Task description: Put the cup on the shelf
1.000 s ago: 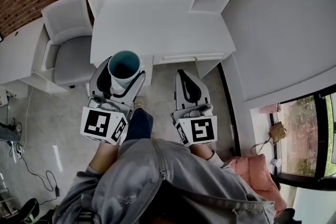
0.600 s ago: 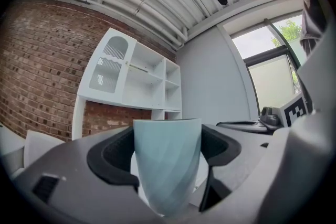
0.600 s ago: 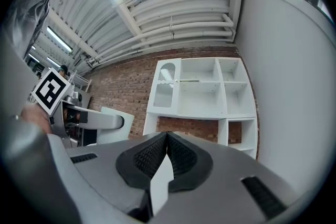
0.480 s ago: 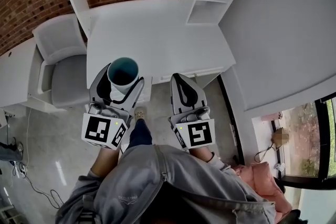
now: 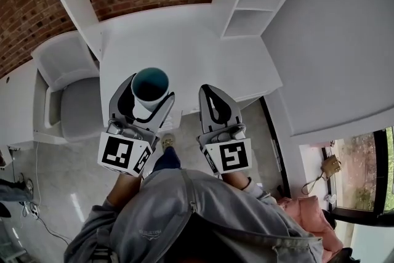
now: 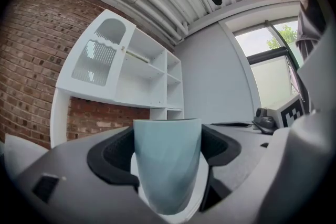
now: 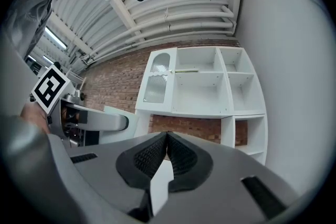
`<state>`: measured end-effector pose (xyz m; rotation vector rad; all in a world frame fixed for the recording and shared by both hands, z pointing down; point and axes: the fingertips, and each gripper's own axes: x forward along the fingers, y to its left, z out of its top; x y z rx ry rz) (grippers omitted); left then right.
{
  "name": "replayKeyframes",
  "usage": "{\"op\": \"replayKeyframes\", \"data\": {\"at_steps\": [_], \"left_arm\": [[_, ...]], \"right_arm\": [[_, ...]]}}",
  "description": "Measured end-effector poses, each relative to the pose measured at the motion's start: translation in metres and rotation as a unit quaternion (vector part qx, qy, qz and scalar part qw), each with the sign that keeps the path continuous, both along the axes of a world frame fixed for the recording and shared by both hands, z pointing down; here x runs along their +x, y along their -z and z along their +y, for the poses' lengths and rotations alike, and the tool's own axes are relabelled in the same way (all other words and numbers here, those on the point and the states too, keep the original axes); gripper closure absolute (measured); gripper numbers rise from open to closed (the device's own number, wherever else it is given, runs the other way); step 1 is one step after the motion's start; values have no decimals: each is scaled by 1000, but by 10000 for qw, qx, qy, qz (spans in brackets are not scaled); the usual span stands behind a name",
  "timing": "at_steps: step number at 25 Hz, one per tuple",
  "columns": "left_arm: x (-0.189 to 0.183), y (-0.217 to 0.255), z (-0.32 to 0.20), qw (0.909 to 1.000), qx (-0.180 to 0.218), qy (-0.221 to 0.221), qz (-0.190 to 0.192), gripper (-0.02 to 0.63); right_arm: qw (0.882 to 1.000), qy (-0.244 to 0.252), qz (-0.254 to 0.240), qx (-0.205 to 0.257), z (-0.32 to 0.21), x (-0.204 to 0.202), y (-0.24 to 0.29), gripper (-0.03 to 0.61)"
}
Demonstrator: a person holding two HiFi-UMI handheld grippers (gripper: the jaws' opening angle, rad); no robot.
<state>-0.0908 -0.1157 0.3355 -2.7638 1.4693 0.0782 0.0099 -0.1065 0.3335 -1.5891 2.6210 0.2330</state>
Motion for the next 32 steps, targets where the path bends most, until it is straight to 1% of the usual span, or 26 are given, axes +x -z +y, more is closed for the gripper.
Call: {"op": "replayKeyframes", "data": {"at_steps": [3, 7, 11, 14, 19, 22, 25, 28, 32], "left_arm": [[-6, 2, -27, 10000, -24, -38, 24, 236], [-10, 3, -60, 9999, -47, -146, 5, 236], [-15, 3, -93, 9996, -9, -273, -8, 236], [-17, 1, -117, 9994, 23, -357, -8, 236], [-15, 2, -147, 9988, 21, -480, 18, 236], [-12, 5, -160, 9988, 18, -493, 39, 236], [-10, 7, -172, 9989, -17, -476, 34, 236], [-5, 15, -182, 9991, -4, -412, 20, 236], [4, 30, -193, 9996, 51, -286, 54, 236]], "right_arm": [[9999, -44, 97, 17, -28, -5, 1, 552], [10000, -52, 12, -8, -61, -15, 6, 551], [9999, -123, 55, -24, -93, -22, 3, 552], [9996, -128, 134, 209, -115, -25, 5, 552], [9993, -267, 226, 101, -141, -24, 0, 552], [9993, -305, 222, 48, -154, -21, -2, 552], [9994, -214, 94, 272, -164, -22, 9, 552], [9994, -206, 263, 81, -176, -16, 6, 552], [9995, 4, 277, 118, -191, -12, 17, 551]]}}
